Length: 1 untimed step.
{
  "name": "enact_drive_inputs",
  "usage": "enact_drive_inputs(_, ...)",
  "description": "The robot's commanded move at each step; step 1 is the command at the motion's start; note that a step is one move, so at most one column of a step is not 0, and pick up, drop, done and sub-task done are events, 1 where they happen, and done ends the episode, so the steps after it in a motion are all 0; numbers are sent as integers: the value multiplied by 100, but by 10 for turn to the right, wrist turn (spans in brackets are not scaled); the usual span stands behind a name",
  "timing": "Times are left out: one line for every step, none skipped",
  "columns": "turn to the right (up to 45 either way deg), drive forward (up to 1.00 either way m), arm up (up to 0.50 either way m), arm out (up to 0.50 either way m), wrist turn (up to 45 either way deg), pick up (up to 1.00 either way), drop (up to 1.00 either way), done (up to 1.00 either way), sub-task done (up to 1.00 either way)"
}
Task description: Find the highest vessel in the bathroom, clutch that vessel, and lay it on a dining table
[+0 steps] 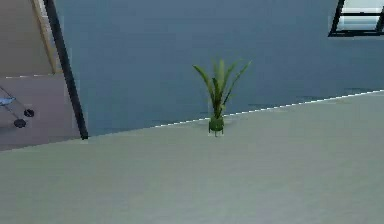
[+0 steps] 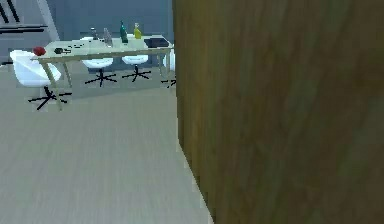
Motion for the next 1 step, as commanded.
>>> enact_drive_inputs(-150,0,0,0,0,0,0,0,0)
